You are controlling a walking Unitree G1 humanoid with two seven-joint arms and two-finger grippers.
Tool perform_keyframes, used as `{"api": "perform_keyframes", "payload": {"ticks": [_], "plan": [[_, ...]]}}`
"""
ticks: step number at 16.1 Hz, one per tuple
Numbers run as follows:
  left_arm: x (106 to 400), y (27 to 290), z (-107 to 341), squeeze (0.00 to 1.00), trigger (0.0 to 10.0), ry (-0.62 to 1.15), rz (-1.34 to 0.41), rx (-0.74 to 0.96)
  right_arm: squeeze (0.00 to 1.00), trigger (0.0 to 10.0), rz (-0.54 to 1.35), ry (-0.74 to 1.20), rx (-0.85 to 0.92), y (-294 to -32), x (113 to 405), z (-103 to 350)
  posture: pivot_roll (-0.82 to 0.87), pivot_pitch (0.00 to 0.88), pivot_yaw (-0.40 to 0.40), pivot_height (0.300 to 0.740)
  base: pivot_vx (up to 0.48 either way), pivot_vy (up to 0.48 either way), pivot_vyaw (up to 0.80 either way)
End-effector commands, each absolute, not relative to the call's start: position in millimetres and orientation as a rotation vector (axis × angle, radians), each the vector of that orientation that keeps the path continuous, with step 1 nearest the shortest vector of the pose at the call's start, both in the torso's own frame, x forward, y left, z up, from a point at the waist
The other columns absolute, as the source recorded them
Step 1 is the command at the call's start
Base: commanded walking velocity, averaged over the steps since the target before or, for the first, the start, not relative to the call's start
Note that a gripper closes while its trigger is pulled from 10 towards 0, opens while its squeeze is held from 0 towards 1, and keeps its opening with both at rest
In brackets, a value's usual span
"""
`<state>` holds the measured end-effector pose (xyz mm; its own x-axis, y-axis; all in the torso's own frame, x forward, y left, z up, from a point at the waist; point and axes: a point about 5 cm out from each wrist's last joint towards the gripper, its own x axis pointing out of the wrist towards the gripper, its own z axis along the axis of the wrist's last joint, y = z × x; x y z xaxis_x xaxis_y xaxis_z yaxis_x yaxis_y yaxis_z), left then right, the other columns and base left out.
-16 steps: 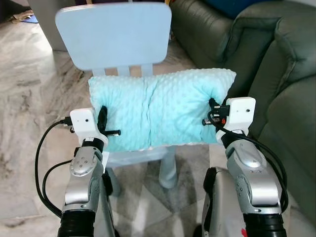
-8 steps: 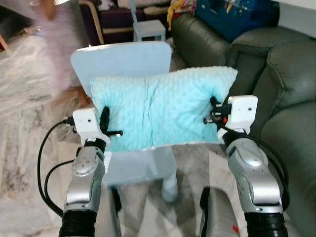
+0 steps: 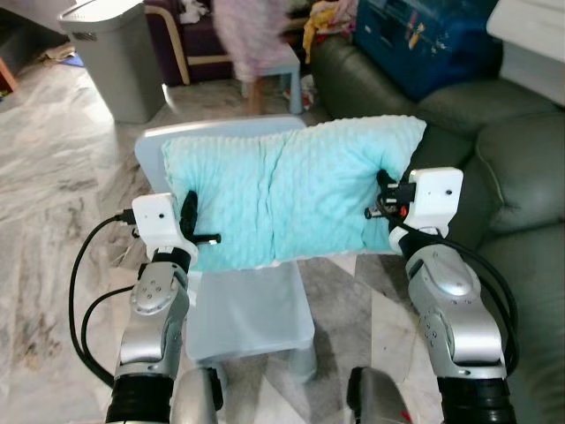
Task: Move the pillow to the sofa
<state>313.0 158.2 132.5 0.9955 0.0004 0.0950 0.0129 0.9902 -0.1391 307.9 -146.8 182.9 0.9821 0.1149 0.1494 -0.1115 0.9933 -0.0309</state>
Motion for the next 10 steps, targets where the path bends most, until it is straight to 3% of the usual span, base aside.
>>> {"api": "perform_keyframes", "payload": {"ticks": [1,7,10], "plan": [[314.5,156.0,133.9,0.0,10.0,-0.095,-0.027,-0.14,0.0,10.0,0.111,-0.201,-0.018,-145.9,307.7,196.1,-0.21,0.0,0.031,0.679,0.0,0.0,0.0],[314.9,152.5,133.6,0.0,10.0,-0.094,-0.041,-0.136,0.0,10.0,0.112,-0.207,-0.017,-144.8,307.8,198.0,-0.21,0.0,0.032,0.74,0.0,0.0,0.0],[315.1,151.3,133.0,0.0,10.0,-0.09,-0.048,-0.138,0.0,10.0,0.111,-0.209,-0.016,-144.9,307.8,198.9,-0.21,0.0,0.033,0.74,0.0,0.0,0.0]]}}
